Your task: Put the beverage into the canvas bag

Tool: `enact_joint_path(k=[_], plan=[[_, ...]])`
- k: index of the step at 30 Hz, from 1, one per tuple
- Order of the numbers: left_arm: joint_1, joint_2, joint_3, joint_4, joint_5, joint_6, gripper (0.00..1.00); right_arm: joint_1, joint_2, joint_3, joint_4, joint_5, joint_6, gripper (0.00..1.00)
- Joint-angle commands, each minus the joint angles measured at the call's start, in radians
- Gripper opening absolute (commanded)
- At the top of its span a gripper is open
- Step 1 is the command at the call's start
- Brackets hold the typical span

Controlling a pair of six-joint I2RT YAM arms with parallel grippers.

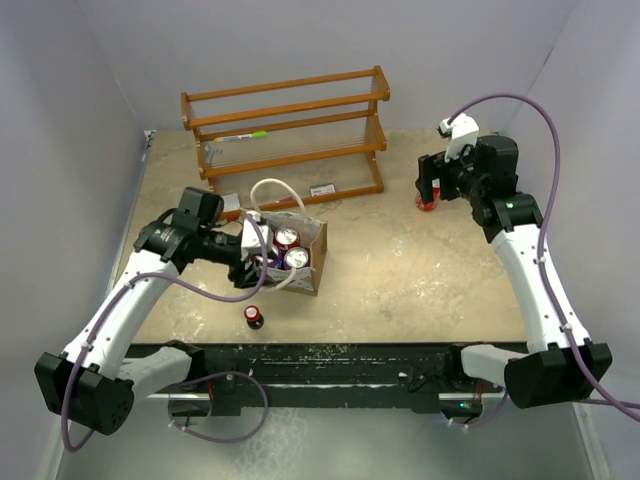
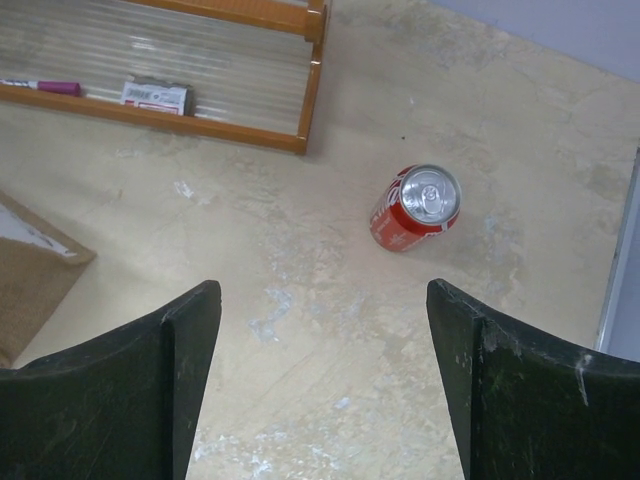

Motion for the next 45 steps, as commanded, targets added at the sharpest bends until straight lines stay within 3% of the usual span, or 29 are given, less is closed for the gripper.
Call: enact_joint_path(k=[1, 5, 11, 18, 29, 45], plan=[[-0.074, -0.011, -0.037, -0.026, -0.048, 0.042, 0.61, -0.011, 0.030, -0.003, 0.072, 0.067, -0.039, 0.85], [-0.105, -0.007, -0.061, -0.096, -0.094, 0.154, 0.60, -0.042, 0.095, 0.009, 0.081, 0.071, -0.051, 0.86], [-0.130, 0.018, -0.097, -0.102, -0.160, 0.188, 0.56, -0.061, 0.192, 0.013, 0.127, 0.084, -0.054, 0.86], [-0.148, 0.027, -0.156, -0.058, -0.219, 0.190, 0.53, -0.092, 0.278, 0.041, 0.156, 0.147, -0.056, 0.86], [-0.149, 0.022, -0.224, 0.032, -0.266, 0.148, 0.52, -0.137, 0.462, 0.146, 0.104, 0.128, -0.091, 0.92], [-0.150, -0.047, -0.263, 0.030, -0.294, 0.138, 0.51, -0.138, 0.703, 0.362, -0.009, 0.061, -0.090, 0.97]])
